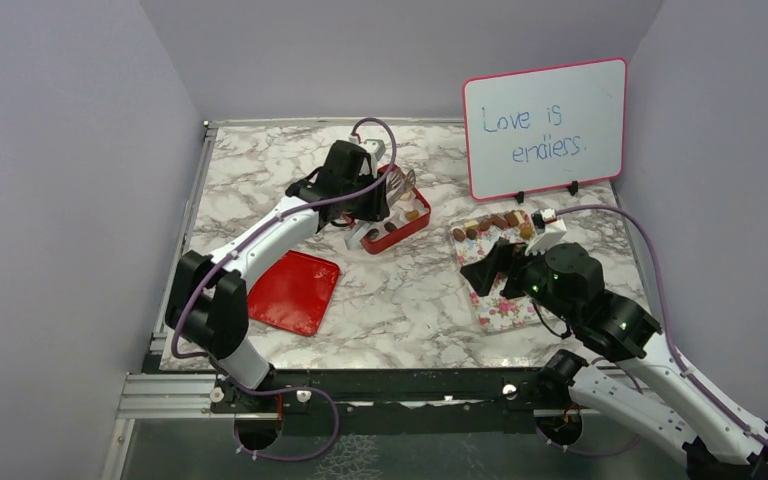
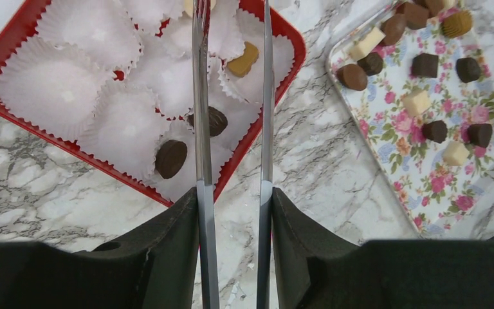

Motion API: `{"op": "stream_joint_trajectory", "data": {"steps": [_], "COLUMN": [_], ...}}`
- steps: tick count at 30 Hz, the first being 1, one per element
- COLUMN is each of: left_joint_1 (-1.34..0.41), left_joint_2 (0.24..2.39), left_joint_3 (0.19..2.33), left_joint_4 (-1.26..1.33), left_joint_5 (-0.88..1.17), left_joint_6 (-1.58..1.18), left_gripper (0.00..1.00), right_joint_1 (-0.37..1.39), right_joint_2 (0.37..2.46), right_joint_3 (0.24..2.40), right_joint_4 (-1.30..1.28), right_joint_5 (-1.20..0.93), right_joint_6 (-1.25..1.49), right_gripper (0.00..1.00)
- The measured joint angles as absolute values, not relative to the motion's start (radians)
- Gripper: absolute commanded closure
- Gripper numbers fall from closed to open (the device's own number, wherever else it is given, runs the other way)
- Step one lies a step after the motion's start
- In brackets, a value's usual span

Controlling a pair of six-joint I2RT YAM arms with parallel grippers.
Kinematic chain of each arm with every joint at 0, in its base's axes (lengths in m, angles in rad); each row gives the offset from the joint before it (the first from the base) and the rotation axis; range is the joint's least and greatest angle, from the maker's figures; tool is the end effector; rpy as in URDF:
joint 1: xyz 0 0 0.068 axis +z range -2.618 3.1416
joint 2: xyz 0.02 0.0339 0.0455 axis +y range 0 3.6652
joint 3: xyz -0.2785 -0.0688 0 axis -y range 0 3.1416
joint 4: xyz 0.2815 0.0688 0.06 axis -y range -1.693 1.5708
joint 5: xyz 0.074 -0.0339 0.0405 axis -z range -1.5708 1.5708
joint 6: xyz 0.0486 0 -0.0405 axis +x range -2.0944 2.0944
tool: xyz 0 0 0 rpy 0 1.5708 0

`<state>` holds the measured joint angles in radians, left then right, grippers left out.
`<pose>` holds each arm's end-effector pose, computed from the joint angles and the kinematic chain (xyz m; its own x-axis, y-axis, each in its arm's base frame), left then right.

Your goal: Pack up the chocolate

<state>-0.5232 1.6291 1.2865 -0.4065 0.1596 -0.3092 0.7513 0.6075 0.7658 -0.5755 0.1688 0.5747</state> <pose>0.3520 -0.2120 0.2704 -0.7427 0.0816 -0.6646 0.3864 0.8628 -0.3259 0.1308 0.1110 0.3267 -0.5533 0.2164 -0.8044 -0.3096 0.8430 0.4398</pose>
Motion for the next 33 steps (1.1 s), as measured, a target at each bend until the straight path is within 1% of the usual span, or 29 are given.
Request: {"op": "stream_joint_trajectory", "data": {"steps": [5, 12, 18, 22, 28, 33], "left_joint_1": [-0.524, -0.529, -0.568, -0.635, -0.782, -0.863], "left_joint_2": [1.557, 1.494, 1.448, 1.438, 1.438, 1.439], "left_joint_3": [1.287, 1.285, 1.246, 1.225, 1.22, 1.201], "left_joint_4": [-0.406, -0.419, -0.447, -0.456, -0.455, -0.392], "left_joint_5": [0.18, 0.279, 0.299, 0.289, 0.235, 0.209], "left_joint_6": [-0.305, -0.274, -0.264, -0.263, -0.248, -0.243], "left_gripper": [0.58, 0.58, 0.58, 0.58, 0.58, 0.57], "right_joint_1": [0.751, 0.751, 0.751, 0.751, 0.751, 0.751], "right_joint_2": [0.601, 0.588, 0.581, 0.576, 0.566, 0.559], "right_joint_3": [0.781, 0.8, 0.823, 0.875, 0.977, 1.056], "right_joint_4": [-0.588, -0.623, -0.662, -0.695, -0.722, -0.752], "right_joint_5": [0.171, 0.178, 0.213, 0.262, 0.347, 0.404], "right_joint_6": [0.575, 0.577, 0.577, 0.575, 0.562, 0.543], "right_gripper": [0.02, 0.02, 0.02, 0.02, 0.02, 0.02]}}
